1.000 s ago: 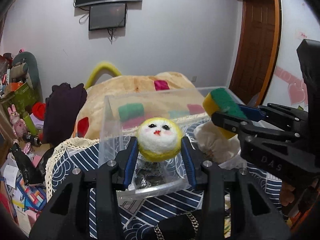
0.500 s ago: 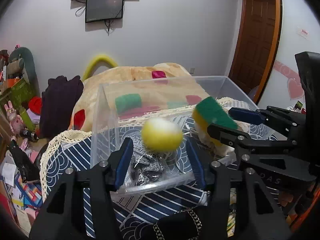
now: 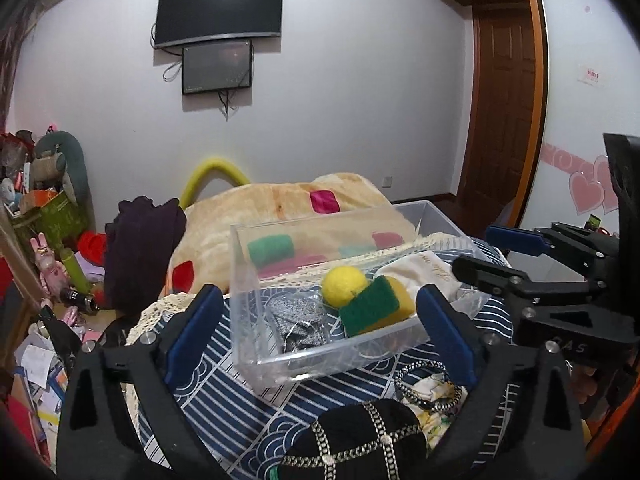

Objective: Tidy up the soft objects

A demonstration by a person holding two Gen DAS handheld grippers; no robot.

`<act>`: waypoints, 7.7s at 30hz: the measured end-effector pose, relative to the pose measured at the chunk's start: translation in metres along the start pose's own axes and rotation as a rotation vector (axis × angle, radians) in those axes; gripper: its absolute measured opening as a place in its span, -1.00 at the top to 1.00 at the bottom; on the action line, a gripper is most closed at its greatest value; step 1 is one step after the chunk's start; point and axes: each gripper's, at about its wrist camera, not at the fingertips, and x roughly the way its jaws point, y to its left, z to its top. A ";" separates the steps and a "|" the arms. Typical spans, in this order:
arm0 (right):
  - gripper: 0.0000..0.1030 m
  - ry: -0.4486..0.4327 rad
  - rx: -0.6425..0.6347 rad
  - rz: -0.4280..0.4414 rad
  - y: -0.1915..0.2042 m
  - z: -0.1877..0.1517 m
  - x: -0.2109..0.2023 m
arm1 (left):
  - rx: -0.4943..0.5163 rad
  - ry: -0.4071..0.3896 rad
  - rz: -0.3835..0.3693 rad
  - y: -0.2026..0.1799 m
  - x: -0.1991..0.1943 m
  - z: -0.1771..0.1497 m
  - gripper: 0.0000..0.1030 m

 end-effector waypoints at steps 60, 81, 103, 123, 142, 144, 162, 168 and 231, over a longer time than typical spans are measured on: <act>0.88 -0.086 0.093 0.007 -0.006 -0.042 -0.035 | -0.117 -0.089 -0.061 0.027 -0.045 -0.038 0.73; 0.87 -0.087 0.124 -0.085 -0.024 -0.002 0.012 | -0.108 -0.013 -0.013 0.027 0.050 0.014 0.73; -0.12 0.008 0.092 -0.101 -0.025 -0.013 0.026 | 0.048 0.011 0.051 -0.002 0.064 0.010 -0.77; -0.96 -0.064 0.069 -0.061 -0.003 -0.038 -0.030 | 0.010 0.118 0.049 0.005 0.000 -0.056 -0.99; -0.31 0.193 0.039 0.081 0.030 -0.091 0.028 | -0.102 0.279 -0.018 0.010 0.006 -0.146 -1.00; -0.05 0.216 0.032 0.113 0.032 -0.093 0.031 | -0.103 0.262 -0.015 0.007 0.002 -0.149 -1.00; 0.71 0.141 0.032 0.112 0.027 -0.091 0.010 | -0.023 0.188 -0.140 -0.014 -0.020 -0.138 0.64; 0.71 0.061 0.060 0.095 0.019 -0.077 -0.008 | -0.016 0.089 -0.124 -0.011 -0.034 -0.101 0.64; -0.97 -0.336 0.105 -0.001 -0.002 -0.016 -0.116 | -0.036 -0.247 -0.033 -0.019 -0.099 -0.012 -0.99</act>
